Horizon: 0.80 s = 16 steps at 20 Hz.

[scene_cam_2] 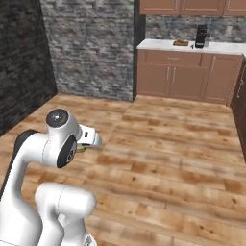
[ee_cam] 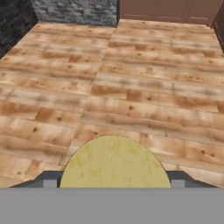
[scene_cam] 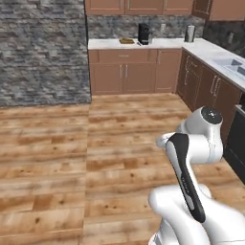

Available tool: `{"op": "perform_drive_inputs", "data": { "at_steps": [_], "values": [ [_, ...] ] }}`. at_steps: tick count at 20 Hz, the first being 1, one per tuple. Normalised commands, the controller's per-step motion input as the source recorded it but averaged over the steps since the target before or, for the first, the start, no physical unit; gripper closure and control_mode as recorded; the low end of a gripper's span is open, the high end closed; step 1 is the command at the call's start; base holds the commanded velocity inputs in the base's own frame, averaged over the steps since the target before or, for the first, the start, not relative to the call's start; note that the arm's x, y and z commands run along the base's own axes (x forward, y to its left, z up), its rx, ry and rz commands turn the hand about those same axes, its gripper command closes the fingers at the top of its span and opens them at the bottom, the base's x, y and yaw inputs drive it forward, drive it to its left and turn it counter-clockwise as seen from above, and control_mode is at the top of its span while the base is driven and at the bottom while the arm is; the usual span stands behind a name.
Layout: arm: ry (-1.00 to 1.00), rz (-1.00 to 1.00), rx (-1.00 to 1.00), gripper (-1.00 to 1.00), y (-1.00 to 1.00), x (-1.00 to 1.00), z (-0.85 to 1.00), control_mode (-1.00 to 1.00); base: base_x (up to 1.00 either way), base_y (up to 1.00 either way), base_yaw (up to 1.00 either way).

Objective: Retrieve the sausage and cheese from the fridge and place them on the cutting board on the counter.

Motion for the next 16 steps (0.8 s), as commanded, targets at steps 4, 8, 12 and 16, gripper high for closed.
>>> {"op": "perform_drive_inputs", "data": {
  "at_steps": [4,8,12,16],
  "values": [
    [0.00,0.00,0.00,1.00,0.00,0.00,0.00,1.00,0.94,0.05,0.00],
    [0.00,0.00,0.00,1.00,0.00,0.00,0.00,1.00,0.94,0.01,0.00],
    [0.00,0.00,0.00,1.00,0.00,0.00,0.00,1.00,0.94,-0.01,0.00],
    [0.00,0.00,0.00,1.00,0.00,0.00,0.00,1.00,0.94,-0.11,0.00]
  ]
}}
